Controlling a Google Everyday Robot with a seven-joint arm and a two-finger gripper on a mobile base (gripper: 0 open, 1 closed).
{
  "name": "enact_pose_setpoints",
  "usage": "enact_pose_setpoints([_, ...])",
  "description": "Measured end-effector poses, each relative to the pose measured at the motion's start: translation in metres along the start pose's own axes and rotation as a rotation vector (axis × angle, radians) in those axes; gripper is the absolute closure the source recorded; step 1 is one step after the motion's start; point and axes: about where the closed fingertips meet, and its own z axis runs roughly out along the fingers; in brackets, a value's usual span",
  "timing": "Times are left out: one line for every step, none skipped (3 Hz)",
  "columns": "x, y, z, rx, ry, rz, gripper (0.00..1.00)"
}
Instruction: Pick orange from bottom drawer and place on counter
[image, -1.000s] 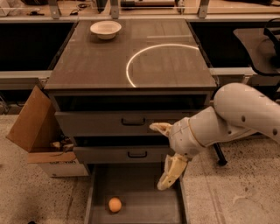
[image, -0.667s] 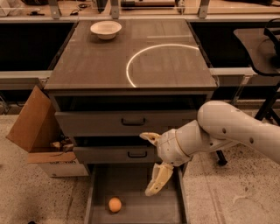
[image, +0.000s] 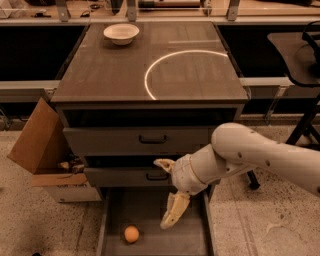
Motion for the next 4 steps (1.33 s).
enact_pose_setpoints([0.028, 0.000, 0.057, -0.033, 0.040, -0.004, 0.00])
enact_pose_setpoints([0.058, -0.004, 0.118, -0.037, 0.019, 0.022, 0.00])
enact_pose_setpoints([0.058, -0.004, 0.119, -0.037, 0.019, 0.022, 0.00])
enact_pose_setpoints([0.078, -0.013, 0.155, -0.035, 0.002, 0.027, 0.00])
